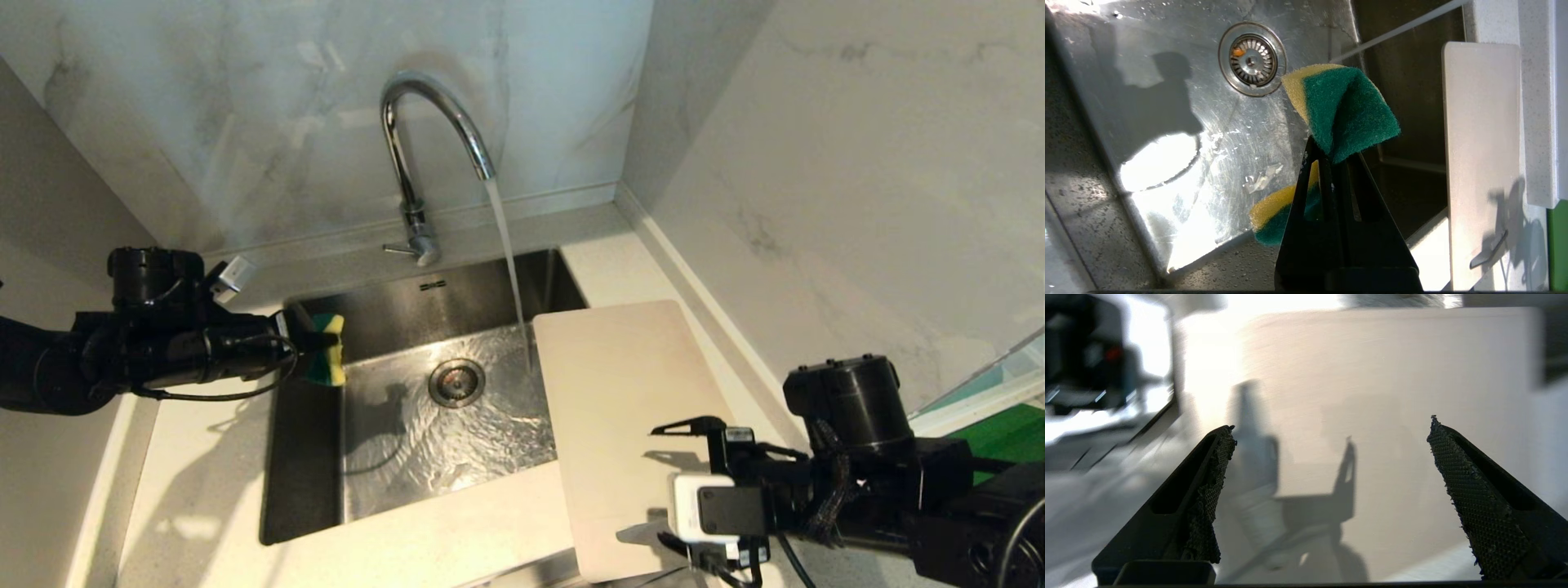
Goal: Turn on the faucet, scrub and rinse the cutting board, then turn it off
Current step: Put down the cleaning cloth
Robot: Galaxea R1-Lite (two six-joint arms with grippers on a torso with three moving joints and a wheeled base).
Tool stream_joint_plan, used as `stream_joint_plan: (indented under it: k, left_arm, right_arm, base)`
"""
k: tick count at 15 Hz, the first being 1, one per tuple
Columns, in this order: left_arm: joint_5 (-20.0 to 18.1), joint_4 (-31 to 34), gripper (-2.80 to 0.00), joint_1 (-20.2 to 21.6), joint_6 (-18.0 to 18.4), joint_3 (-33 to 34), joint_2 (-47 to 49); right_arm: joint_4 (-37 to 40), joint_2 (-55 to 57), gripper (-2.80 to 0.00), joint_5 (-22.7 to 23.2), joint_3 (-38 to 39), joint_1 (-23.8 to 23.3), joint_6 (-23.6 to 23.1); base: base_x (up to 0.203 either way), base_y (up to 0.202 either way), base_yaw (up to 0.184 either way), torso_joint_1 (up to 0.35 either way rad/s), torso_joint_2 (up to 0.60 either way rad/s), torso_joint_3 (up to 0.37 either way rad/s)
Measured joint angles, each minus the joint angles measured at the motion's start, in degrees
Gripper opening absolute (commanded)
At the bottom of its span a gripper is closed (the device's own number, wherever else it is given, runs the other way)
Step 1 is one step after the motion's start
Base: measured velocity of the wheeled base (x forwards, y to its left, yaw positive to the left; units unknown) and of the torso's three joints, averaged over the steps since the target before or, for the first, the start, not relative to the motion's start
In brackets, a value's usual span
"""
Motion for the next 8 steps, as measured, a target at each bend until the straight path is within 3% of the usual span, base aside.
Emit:
stream_joint_plan:
  k: [4,8]
  left_arm:
    - [0.02,0.01,-2.80,-0.84,-0.06,0.23,-0.56]
    - [0.02,0.09,-2.80,-1.10,-0.11,0.37,-1.16]
  right_arm:
    - [-0.02,-2.35,0.00,0.04,-8.64,-0.59,14.84]
    - [-0.05,-2.93,0.00,-0.11,-13.48,-0.84,25.66]
  base:
    - [0.000,0.000,0.000,0.000,0.00,0.000]
    - [0.000,0.000,0.000,0.000,0.00,0.000]
